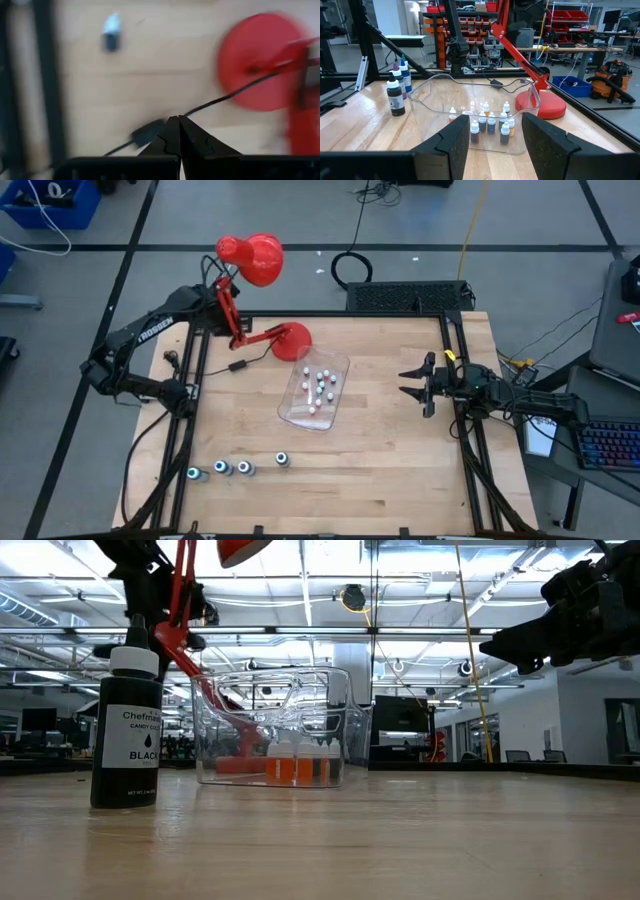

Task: Pick & Place food coloring
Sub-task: Put the small purple food coloring bottle into the transparent bin

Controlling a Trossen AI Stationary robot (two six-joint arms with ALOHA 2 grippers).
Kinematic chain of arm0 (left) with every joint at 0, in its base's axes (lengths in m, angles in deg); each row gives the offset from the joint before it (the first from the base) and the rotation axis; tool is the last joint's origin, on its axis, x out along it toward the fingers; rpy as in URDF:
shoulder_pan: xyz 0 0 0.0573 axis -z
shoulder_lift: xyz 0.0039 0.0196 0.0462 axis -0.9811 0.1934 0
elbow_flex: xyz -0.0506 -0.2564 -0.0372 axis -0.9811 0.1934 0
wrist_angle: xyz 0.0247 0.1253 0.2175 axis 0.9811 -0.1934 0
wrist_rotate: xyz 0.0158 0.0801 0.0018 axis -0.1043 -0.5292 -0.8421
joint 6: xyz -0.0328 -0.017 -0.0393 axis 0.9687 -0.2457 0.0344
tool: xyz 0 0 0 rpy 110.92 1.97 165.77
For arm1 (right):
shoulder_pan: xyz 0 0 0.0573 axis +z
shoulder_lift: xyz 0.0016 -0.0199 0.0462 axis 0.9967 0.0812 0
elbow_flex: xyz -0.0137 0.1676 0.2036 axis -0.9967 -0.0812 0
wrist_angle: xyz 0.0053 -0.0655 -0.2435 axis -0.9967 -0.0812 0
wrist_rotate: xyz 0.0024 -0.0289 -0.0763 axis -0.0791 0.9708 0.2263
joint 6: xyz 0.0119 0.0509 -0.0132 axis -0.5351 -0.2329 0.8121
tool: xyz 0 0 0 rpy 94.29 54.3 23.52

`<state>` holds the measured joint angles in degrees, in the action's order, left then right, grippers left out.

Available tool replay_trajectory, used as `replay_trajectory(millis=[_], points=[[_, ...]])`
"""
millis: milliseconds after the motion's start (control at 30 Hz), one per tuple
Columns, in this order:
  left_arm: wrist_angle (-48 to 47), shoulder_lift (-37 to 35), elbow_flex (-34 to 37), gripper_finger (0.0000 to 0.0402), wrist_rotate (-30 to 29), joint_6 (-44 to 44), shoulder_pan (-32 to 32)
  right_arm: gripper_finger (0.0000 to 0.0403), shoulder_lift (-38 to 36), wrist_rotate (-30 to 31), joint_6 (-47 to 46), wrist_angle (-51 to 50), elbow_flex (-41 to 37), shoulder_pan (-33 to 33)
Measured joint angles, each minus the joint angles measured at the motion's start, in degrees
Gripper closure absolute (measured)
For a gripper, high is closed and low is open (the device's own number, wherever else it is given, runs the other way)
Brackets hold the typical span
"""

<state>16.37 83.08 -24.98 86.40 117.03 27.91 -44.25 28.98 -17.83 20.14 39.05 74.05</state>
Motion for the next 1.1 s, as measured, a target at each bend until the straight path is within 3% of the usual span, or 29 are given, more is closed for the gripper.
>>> replay_trajectory(millis=[167, 467, 533, 900, 1100], points=[[-5.89, 0.0, 0.0, 0.0401, 2.76, -0.68, 0.78, 0.0234, 0.0, 0.0, -0.01, 0.02, 0.0, -0.02], [-3.38, 0.0, 0.0, 0.04, 13.46, -6.71, 3.19, 0.0234, 0.0, -0.01, 0.0, 0.02, 0.0, -0.01], [-3.07, 0.0, 0.0, 0.04, 11.68, -5.83, 3.17, 0.0234, 0.0, -0.02, 0.0, 0.02, 0.0, 0.0], [-5.28, 0.0, 0.0, 0.04, -10.19, 3.93, 0.76, 0.0234, 0.0, 0.0, 0.0, 0.02, 0.0, -0.01], [-1.82, -0.04, 5.62, 0.04, -13.11, 7.4, 0.58, 0.0234, 0.0, -0.02, 0.0, 0.02, 0.0, -0.01]])
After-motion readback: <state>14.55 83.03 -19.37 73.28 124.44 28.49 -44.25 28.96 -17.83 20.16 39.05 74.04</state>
